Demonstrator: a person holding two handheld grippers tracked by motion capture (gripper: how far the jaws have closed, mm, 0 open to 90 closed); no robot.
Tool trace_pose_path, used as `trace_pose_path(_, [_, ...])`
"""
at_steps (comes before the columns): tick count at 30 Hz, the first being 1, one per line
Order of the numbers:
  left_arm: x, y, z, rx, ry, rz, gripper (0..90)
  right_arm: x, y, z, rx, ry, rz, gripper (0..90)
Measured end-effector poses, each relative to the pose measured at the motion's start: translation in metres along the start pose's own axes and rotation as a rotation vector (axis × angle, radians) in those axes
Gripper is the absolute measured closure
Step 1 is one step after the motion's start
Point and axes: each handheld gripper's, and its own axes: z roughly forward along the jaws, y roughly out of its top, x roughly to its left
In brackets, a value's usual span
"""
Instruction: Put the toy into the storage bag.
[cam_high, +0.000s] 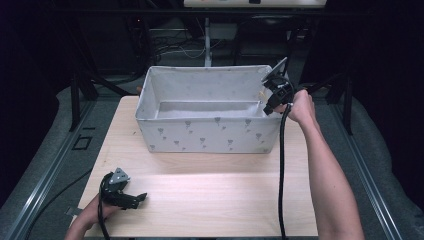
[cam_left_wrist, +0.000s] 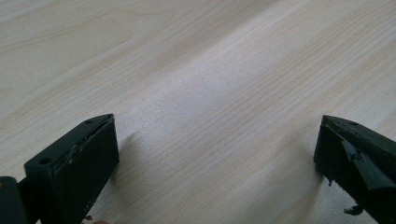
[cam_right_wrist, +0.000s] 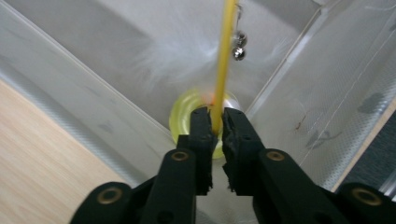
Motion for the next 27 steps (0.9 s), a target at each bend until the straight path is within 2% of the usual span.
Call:
trace_pose_path(4, [0.0, 0.0, 0.0, 0.0, 0.0, 0.0, 0.0, 0.002, 0.0, -0.016, -0.043, 0.009, 0.0, 67.9])
trace_pose_path(9, [0.0, 0.0, 0.0, 0.001, 0.001, -0.001, 0.0, 0.008, 0.002, -0.038, -0.087, -0.003, -0.002, 50.3])
trace_pose_path(14, [0.0, 0.0, 0.0, 0.0, 0.0, -0.001, 0.0, 0.016, 0.003, -0.056, -0.119, 0.006, -0.003, 39.6])
trace_pose_path(22, [0.0, 0.0, 0.0, 0.002, 0.001, 0.0, 0.0, 0.039, 0.003, -0.076, -0.138, 0.01, -0.069, 21.3])
trace_pose_path(27, [0.0, 0.0, 0.0, 0.002, 0.001, 0.0, 0.0, 0.059, 0.001, -0.084, -0.139, 0.009, -0.125, 15.1])
